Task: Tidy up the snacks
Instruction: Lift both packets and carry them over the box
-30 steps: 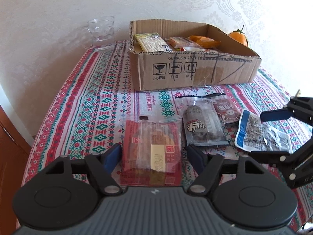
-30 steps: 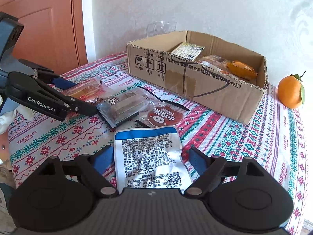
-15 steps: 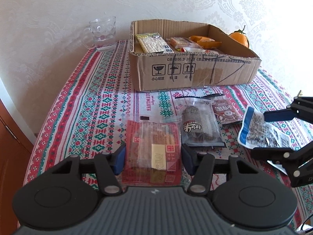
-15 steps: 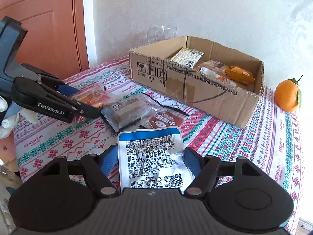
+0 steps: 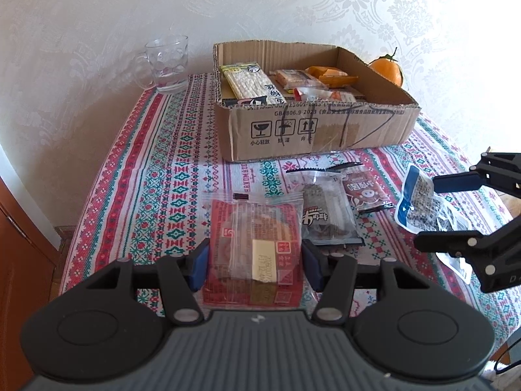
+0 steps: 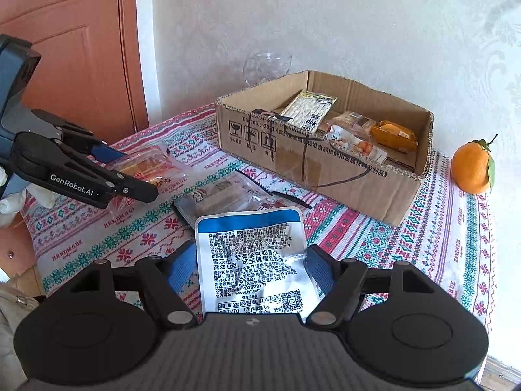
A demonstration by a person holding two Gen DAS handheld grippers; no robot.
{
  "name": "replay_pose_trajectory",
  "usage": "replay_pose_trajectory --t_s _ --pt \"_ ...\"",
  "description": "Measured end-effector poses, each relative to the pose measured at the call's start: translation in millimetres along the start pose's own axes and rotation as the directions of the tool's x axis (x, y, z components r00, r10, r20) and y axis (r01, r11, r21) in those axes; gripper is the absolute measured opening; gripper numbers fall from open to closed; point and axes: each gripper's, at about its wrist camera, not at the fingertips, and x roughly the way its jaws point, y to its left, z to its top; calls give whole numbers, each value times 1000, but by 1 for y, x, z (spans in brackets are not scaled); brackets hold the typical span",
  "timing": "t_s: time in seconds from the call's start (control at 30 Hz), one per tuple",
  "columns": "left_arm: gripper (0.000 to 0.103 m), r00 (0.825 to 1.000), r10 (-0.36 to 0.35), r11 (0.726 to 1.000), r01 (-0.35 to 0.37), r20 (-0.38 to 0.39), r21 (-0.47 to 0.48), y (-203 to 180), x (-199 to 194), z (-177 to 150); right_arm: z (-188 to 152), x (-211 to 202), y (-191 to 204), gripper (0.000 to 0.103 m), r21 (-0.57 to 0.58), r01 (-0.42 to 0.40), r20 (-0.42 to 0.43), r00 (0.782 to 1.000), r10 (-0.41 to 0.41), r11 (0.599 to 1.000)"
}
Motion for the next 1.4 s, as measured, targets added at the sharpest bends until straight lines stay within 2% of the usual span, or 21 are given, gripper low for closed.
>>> replay_pose_trajectory --t_s 0.37,0.63,0.8,1.07,1.4 --pt "56 997 -67 997 68 -26 46 -5 -11 20 27 -10 -12 78 61 28 -17 1000 -27 998" --pt "56 993 -118 991 119 -14 67 -14 -12 47 54 -15 -21 78 67 48 8 999 -48 997" --pt "56 994 -110 990 110 -3 94 -20 -7 67 78 -12 -34 79 77 74 28 997 -77 994" --pt "56 993 -108 989 103 41 105 -19 -3 89 122 12 -71 79 102 158 36 986 -162 982" --pt "56 991 -120 989 113 63 96 -13 10 108 159 65 -118 79 158 217 -18 976 -217 963"
